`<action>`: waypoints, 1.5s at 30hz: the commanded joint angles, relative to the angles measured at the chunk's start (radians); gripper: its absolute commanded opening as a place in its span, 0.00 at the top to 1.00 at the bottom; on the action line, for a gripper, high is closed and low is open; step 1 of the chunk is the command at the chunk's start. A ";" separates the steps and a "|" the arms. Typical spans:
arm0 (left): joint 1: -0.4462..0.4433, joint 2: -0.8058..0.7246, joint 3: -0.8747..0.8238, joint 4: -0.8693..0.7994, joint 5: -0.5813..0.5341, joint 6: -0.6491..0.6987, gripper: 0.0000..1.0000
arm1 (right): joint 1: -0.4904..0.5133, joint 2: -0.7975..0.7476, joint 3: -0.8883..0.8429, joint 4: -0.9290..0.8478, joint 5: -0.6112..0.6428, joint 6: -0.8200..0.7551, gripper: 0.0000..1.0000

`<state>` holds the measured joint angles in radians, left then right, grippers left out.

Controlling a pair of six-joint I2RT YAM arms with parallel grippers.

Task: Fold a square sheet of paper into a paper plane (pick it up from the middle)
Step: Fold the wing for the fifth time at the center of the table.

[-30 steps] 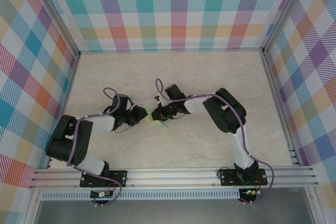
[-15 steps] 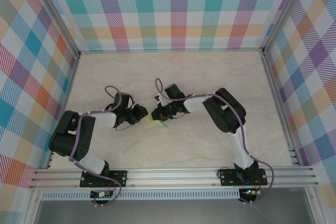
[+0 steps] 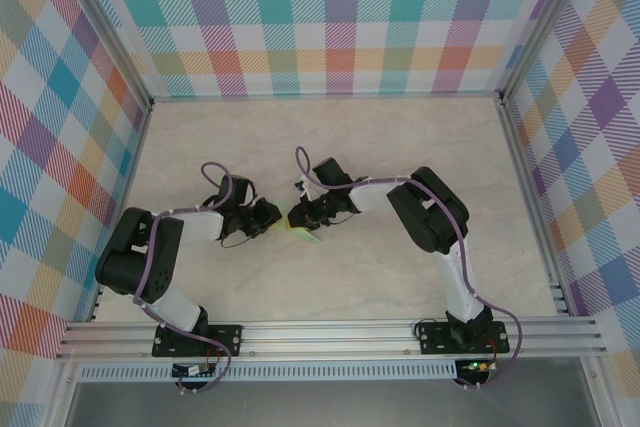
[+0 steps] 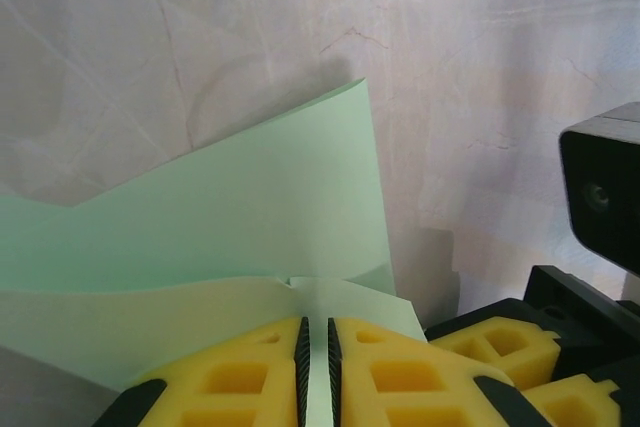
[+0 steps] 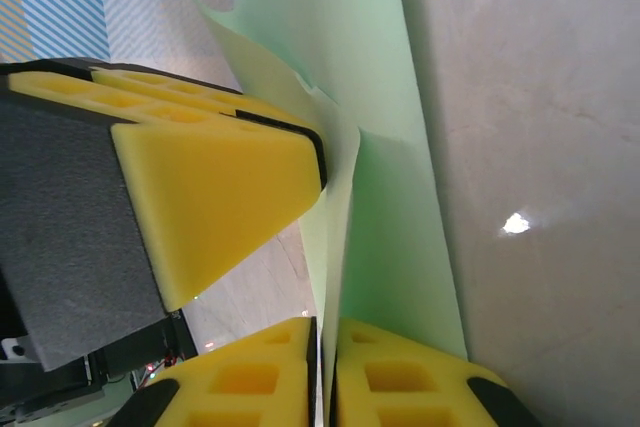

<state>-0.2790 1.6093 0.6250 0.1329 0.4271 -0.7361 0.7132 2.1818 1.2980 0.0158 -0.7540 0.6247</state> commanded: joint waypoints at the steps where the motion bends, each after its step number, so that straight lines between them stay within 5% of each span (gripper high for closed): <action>1: -0.003 0.023 0.018 -0.062 -0.048 0.008 0.84 | -0.017 -0.021 0.018 -0.082 -0.008 -0.009 0.85; 20: -0.003 0.054 0.034 -0.052 -0.010 0.004 0.84 | -0.023 -0.120 -0.031 -0.172 -0.015 -0.039 0.77; 34: -0.003 0.040 0.036 -0.062 -0.009 0.009 0.84 | -0.023 -0.095 -0.066 -0.208 0.026 -0.033 0.94; 45: -0.003 0.034 0.048 -0.073 -0.010 0.004 0.85 | -0.023 -0.059 -0.017 -0.332 0.105 -0.094 0.94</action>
<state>-0.2790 1.6371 0.6579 0.1116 0.4442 -0.7395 0.6930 2.0922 1.2579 -0.2108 -0.6823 0.5747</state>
